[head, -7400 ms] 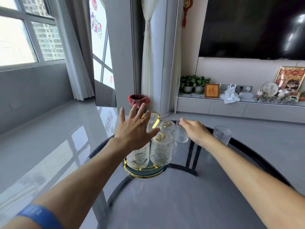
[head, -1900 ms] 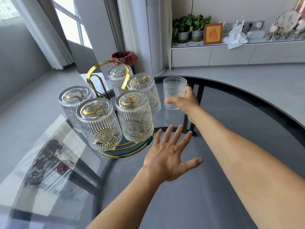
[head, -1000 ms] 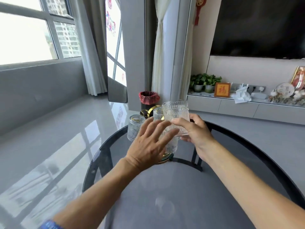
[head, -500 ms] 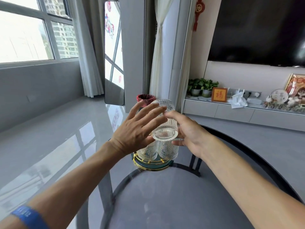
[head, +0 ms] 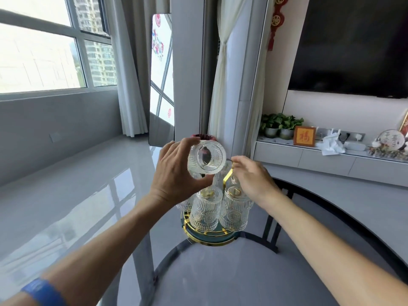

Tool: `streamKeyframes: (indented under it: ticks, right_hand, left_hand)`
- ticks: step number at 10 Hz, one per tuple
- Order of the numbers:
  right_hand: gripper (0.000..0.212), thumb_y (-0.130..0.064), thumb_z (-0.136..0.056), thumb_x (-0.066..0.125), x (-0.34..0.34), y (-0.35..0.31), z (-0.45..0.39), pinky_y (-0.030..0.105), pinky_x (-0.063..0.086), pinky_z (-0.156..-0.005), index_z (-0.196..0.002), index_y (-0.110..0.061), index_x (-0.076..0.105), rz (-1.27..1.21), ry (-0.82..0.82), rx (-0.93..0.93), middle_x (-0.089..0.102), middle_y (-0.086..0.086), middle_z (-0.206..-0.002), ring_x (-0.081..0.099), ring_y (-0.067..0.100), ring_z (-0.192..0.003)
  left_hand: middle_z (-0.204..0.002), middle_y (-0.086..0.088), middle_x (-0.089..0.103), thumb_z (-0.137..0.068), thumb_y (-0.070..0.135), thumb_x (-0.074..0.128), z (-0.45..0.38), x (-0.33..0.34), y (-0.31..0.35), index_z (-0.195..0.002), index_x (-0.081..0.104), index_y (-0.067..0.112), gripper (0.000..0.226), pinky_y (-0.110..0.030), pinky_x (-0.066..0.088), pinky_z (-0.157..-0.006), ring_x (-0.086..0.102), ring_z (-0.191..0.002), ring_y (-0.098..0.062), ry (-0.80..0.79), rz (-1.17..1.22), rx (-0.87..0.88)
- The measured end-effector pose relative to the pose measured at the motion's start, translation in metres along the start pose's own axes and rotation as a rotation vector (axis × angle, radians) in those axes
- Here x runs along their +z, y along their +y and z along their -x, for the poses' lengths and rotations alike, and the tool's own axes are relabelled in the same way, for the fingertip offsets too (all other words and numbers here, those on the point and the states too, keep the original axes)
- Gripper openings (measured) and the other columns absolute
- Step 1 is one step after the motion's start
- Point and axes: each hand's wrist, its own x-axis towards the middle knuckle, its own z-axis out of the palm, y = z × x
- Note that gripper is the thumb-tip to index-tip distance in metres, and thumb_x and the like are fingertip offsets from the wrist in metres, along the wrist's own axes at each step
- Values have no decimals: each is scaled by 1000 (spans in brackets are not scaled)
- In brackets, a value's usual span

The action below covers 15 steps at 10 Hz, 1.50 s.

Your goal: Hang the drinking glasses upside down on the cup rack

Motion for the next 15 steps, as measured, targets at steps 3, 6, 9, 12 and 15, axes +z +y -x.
streamKeyframes:
  ticks: [3, 6, 9, 12, 15]
  right_hand:
    - [61, -13, -89, 39, 20, 9, -32, 46, 26, -111, -148, -23, 30, 638, -150, -287, 33, -1, -156, 34, 25, -138]
    - [63, -3, -73, 42, 18, -2, -40, 48, 42, -95, -132, -21, 51, 621, -137, -264, 50, -1, -131, 51, 28, -111]
    - [58, -6, -73, 45, 22, 4, -39, 42, 39, -84, -129, -21, 51, 581, -104, -276, 49, -1, -127, 55, 30, -104]
    - [62, -4, -73, 43, 22, 4, -41, 44, 42, -89, -131, -22, 51, 534, -94, -265, 48, -2, -129, 55, 29, -105]
    - [68, -5, -73, 40, 20, 5, -41, 44, 42, -91, -137, -28, 46, 581, -130, -240, 45, -6, -139, 54, 29, -112]
  left_hand:
    - [-107, 0, 65, -61, 48, 88, -39, 45, -37, -108, 46, 21, 68, -39, 55, -83, 64, -99, -18, -15, 421, -624]
    - [-96, 1, 57, -60, 47, 89, -42, 82, -69, -109, 41, 21, 73, -49, 53, -86, 58, -93, -22, -255, 286, -792]
    - [-92, 2, 51, -63, 31, 90, -43, 118, -85, -110, 42, 17, 69, -34, 46, -70, 52, -87, -18, -618, 162, -916]
    - [-78, -2, 53, -66, 33, 86, -45, 120, -82, -75, 51, 15, 40, -27, 36, -54, 45, -64, -12, -699, 37, -901]
    - [-123, -11, 59, -79, 36, 78, -40, 100, -79, -137, 43, 7, 74, -44, 53, -92, 60, -102, -27, -605, 142, -857]
